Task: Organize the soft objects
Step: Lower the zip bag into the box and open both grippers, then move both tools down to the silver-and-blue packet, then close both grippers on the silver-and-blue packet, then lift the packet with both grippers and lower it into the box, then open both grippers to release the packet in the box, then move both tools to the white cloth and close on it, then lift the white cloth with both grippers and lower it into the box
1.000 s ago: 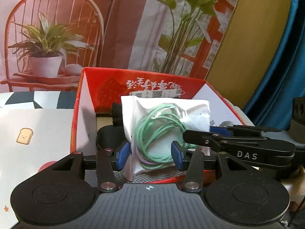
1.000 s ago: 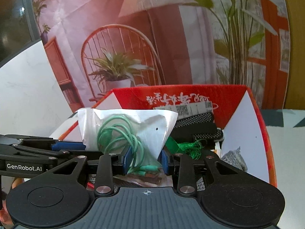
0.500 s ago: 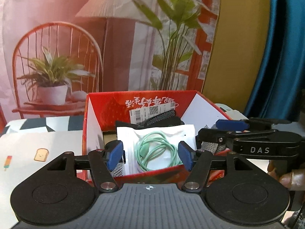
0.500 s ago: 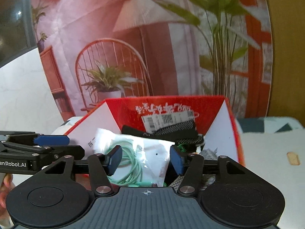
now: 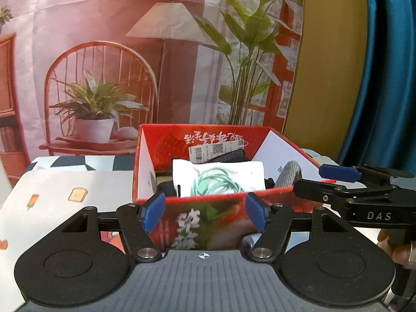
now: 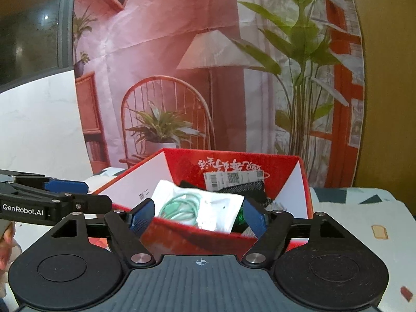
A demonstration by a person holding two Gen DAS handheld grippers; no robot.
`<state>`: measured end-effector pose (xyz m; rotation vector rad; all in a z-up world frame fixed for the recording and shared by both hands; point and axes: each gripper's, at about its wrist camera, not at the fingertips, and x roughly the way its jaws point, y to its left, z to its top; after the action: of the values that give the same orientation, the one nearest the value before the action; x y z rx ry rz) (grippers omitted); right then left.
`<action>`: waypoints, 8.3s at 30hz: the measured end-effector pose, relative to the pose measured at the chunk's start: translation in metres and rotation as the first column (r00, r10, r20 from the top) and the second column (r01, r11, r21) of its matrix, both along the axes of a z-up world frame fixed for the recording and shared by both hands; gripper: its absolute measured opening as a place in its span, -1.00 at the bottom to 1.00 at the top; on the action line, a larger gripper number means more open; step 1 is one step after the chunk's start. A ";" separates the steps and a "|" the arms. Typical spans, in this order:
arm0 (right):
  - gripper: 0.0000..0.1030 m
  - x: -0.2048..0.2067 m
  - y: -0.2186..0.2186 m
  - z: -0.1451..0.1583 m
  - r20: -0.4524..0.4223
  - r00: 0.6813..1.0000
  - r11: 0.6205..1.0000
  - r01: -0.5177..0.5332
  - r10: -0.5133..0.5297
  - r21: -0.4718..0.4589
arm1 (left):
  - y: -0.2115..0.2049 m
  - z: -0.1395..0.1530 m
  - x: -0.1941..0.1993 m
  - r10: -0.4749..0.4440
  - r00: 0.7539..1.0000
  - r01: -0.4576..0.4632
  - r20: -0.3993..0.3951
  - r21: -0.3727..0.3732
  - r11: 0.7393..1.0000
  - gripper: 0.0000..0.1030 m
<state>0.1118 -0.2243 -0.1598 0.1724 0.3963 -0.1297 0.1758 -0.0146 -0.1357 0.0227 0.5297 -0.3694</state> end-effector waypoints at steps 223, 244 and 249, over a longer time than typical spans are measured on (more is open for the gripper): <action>-0.28 -0.067 -0.032 -0.112 -0.238 0.949 0.945 0.257 -0.208 0.200 | 0.022 -0.123 0.020 0.152 0.952 -0.170 -0.267 -0.045 0.984 -0.84; -0.53 -0.064 -0.038 -0.008 0.086 0.990 0.983 0.095 -0.110 0.156 | 0.022 -0.004 -0.016 0.174 0.983 -0.168 0.058 -0.088 0.982 -0.84; -0.54 -0.035 -0.054 0.018 0.086 0.990 0.991 0.100 -0.108 0.093 | 0.002 0.007 0.013 0.126 0.990 -0.125 0.065 -0.020 0.992 -0.84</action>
<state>0.0767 -0.2781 -0.1419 0.2852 0.3029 -0.2063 0.1889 -0.0122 -0.1291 -0.0141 0.4601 -0.2487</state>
